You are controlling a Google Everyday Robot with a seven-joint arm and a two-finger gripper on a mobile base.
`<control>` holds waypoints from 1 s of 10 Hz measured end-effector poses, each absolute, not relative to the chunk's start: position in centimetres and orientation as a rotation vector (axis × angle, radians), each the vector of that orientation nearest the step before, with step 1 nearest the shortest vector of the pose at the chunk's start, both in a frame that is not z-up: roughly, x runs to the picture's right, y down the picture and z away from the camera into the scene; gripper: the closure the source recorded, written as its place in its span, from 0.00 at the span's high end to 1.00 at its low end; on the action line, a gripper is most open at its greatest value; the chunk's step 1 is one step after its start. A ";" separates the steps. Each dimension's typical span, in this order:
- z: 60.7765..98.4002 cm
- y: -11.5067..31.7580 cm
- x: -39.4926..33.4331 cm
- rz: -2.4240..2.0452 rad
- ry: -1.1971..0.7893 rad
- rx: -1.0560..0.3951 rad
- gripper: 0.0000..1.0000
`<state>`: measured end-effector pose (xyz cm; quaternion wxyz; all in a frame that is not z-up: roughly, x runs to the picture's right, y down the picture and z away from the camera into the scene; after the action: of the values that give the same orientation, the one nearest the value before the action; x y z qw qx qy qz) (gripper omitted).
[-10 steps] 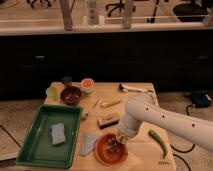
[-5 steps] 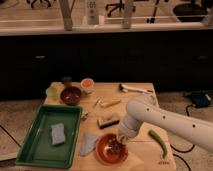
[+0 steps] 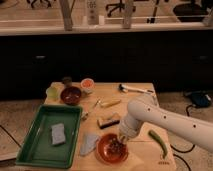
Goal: Place grapes in red bowl
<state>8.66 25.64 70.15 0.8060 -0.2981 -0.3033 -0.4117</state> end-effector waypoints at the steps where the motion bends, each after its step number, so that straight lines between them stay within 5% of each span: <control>1: 70.1 25.6 8.4 -0.881 -0.649 -0.644 0.41; 5: 69.8 25.2 7.8 -0.883 -0.625 -0.668 0.78; 10: 68.4 24.7 6.8 -0.910 -0.594 -0.681 0.80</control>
<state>6.77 24.66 68.35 0.8013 -0.3177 -0.2770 -0.4246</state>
